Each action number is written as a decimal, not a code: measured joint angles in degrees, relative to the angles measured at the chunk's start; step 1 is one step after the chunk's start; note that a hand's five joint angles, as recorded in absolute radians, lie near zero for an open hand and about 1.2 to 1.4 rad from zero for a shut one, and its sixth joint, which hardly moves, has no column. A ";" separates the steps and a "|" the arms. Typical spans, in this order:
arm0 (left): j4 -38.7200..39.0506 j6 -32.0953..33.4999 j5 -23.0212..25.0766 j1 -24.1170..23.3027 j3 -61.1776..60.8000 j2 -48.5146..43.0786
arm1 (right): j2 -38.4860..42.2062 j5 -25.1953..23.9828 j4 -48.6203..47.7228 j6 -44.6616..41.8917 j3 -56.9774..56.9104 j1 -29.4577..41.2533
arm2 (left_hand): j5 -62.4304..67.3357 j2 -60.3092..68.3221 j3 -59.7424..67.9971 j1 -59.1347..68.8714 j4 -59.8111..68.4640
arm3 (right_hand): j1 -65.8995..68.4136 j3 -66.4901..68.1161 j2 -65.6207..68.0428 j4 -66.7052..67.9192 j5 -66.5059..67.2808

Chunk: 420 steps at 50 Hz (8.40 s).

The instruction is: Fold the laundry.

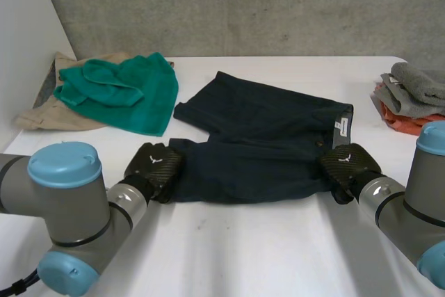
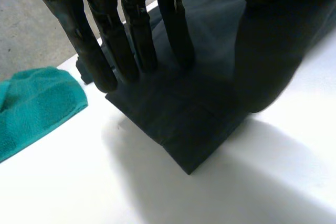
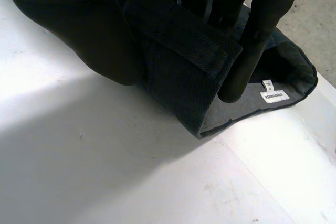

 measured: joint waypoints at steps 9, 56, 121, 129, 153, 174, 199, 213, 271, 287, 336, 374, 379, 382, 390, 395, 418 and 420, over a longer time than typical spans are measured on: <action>-0.52 0.16 -0.50 0.06 2.28 -1.47 | -0.95 0.26 0.03 -0.40 0.42 -0.06 | 25.14 27.29 27.61 24.77 27.63 | 0.00 0.00 0.00 0.00 -0.04; -2.35 22.54 -11.61 -11.67 32.93 -12.22 | -11.80 -0.31 11.17 -11.34 -0.52 -4.58 | 27.10 27.52 27.84 24.77 27.86 | 0.00 0.00 0.00 0.00 0.69; 20.04 8.41 -11.03 -13.74 9.37 -1.83 | -4.83 2.15 -3.08 9.85 6.00 -11.94 | -25.69 -25.21 -24.72 -25.70 -25.20 | -7.40 -1.79 -1.11 -1.00 -3.55; 18.86 8.58 -11.40 -13.60 8.74 0.08 | -9.33 5.62 -5.12 -11.99 7.19 -13.03 | -25.69 -25.21 -24.72 -25.70 -25.20 | -6.89 -1.79 -1.11 -0.91 -2.79; 16.52 8.33 -11.46 -11.79 2.41 8.57 | 3.13 -20.52 -11.21 -41.12 -4.16 15.00 | -26.10 -25.74 -24.73 -25.70 -25.38 | -5.23 -0.60 -1.11 -0.43 -0.40; 13.31 1.88 -8.63 -13.44 20.13 2.21 | -17.62 -17.37 -3.10 13.45 -1.11 4.57 | -26.07 -25.74 -24.73 -25.70 -25.38 | -50.69 -56.32 -55.07 -56.52 -53.94; -16.69 -2.03 -14.87 -19.01 39.84 -18.66 | 4.47 -14.51 18.87 27.68 -18.78 -3.00 | -24.83 -25.63 -24.67 -25.58 -25.25 | -50.69 -56.32 -55.07 -56.50 -53.94; -16.64 0.23 -16.25 -20.85 34.44 -17.67 | 9.03 2.00 12.61 18.69 -17.61 7.30 | -25.00 -25.68 -24.70 -25.70 -25.36 | -50.70 -56.68 -55.58 -56.49 -53.95; -11.45 -13.74 6.11 -10.57 12.44 12.23 | -1.40 7.96 -32.96 9.03 19.41 17.68 | -27.06 -26.67 -26.01 -27.54 -26.73 | -52.80 -56.68 -56.15 -56.50 -54.20; -11.46 -13.77 6.18 -10.61 12.49 11.15 | 3.88 7.87 -37.89 8.02 15.07 17.36 | -27.05 -26.67 -26.01 -27.54 -26.73 | -52.58 -56.18 -55.84 -56.16 -53.73; -9.74 -13.79 6.64 -10.82 11.36 14.08 | 11.15 -8.03 -15.25 7.87 -12.84 2.64 | -27.05 -26.67 -26.01 -27.54 -26.73 | -27.65 -33.27 -31.02 -33.28 -32.67; -9.65 -13.74 6.73 -10.72 11.09 13.92 | 5.38 10.09 -9.76 17.04 -6.15 11.77 | -27.05 -26.67 -26.01 -27.54 -26.73 | -50.62 -56.29 -55.04 -56.53 -53.98; -9.65 -13.74 6.74 -10.68 11.01 13.91 | 9.28 10.38 -11.63 16.67 -7.68 13.00 | -27.05 -26.67 -26.01 -27.54 -26.73 | -50.62 -56.29 -55.04 -56.53 -53.98; -9.65 -13.74 6.74 -10.66 11.01 13.91 | 11.25 10.86 -13.78 15.64 -8.38 13.35 | -27.05 -26.67 -26.01 -27.54 -26.73 | -50.62 -56.29 -55.04 -56.53 -53.98; -9.65 -13.74 6.73 -10.70 11.02 13.91 | 13.48 12.38 -20.79 9.41 -8.98 13.66 | -27.05 -26.67 -26.01 -27.54 -26.73 | -50.63 -56.29 -55.04 -56.53 -53.98; -9.65 -13.74 6.73 -10.84 10.99 13.91 | 14.61 12.71 -23.47 6.86 -9.76 13.59 | -27.05 -26.67 -26.01 -27.54 -26.73 | -50.63 -56.29 -55.04 -56.53 -53.98; -9.59 -13.68 9.24 -11.32 10.22 14.54 | 17.16 12.10 -28.53 6.00 -14.79 12.65 | -27.07 -26.67 -26.02 -27.54 -26.73 | -4.94 -1.70 -1.14 -1.74 -3.01; -9.62 -13.70 10.07 -11.31 10.26 14.80 | 16.44 11.71 -28.96 5.87 -15.42 11.90 | -27.05 -26.66 -26.01 -27.54 -26.73 | -3.89 -1.69 -1.08 -1.74 -3.01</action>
